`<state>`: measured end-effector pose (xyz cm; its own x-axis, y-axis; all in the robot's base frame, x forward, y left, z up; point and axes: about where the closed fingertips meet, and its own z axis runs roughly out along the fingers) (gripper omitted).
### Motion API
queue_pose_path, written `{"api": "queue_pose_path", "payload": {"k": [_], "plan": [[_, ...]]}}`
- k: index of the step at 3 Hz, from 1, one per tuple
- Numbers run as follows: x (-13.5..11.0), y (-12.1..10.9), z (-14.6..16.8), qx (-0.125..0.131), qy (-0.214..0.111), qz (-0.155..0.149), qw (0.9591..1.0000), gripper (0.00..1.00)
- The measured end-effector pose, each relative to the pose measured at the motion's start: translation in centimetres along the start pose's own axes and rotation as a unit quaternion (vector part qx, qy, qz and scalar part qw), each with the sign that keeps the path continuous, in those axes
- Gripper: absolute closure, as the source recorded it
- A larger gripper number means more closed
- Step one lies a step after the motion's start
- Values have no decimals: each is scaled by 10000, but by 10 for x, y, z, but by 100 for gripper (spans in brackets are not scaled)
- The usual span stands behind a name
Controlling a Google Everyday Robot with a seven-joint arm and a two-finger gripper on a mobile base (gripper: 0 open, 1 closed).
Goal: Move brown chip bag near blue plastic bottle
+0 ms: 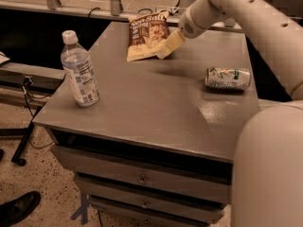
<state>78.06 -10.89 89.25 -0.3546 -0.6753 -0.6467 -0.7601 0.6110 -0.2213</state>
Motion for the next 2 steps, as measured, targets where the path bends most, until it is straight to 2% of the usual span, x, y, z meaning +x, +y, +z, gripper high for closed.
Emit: {"api": "queue_pose_path", "payload": {"k": [1, 2], "plan": [[3, -14, 37, 22, -22, 559, 9984, 0], [5, -25, 58, -2, -72, 1049, 9945, 0]]}}
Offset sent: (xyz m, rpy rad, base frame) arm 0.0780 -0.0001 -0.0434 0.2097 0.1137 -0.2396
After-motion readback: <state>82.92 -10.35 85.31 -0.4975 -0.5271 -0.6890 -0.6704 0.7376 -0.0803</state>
